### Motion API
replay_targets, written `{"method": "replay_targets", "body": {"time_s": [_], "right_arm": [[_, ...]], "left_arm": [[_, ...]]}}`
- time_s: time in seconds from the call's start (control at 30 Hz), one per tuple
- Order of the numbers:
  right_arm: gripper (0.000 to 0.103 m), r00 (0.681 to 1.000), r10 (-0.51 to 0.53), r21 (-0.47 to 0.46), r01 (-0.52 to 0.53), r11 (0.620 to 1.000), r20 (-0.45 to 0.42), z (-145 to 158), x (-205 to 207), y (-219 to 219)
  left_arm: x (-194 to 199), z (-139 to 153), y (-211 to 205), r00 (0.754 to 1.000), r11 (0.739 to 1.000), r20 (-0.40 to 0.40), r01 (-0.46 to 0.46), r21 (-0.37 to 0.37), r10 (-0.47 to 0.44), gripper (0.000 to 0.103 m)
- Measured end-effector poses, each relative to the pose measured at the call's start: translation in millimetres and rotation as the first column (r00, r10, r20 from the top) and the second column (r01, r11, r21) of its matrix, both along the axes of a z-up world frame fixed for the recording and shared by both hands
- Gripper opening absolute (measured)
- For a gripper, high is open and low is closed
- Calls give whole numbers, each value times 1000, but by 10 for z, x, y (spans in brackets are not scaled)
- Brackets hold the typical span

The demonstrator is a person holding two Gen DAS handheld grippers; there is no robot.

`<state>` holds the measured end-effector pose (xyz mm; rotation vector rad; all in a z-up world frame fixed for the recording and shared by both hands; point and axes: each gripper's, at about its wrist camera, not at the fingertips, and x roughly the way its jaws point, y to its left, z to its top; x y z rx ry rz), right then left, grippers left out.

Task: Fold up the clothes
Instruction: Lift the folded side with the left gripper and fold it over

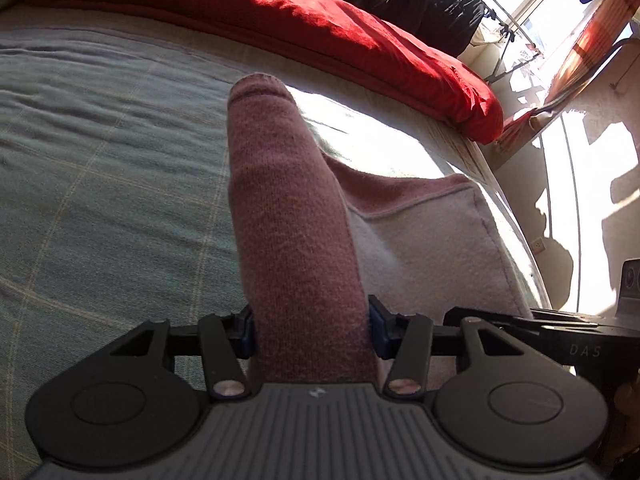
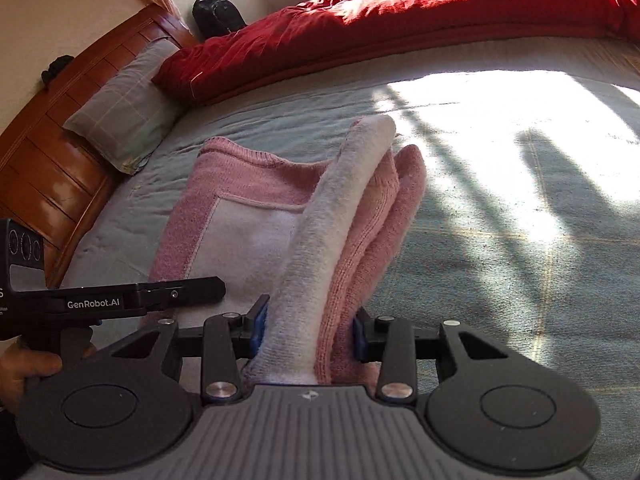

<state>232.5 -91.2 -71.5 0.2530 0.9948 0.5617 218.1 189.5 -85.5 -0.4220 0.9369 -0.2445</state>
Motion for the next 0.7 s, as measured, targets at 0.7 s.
{"method": "replay_targets", "body": {"time_s": [0.7], "right_arm": [[44,978,202,-40,-204,978,-44,-330,353,2610]], "left_arm": [[72,-230,2247,981,980,12,-195,27,194,50]]}}
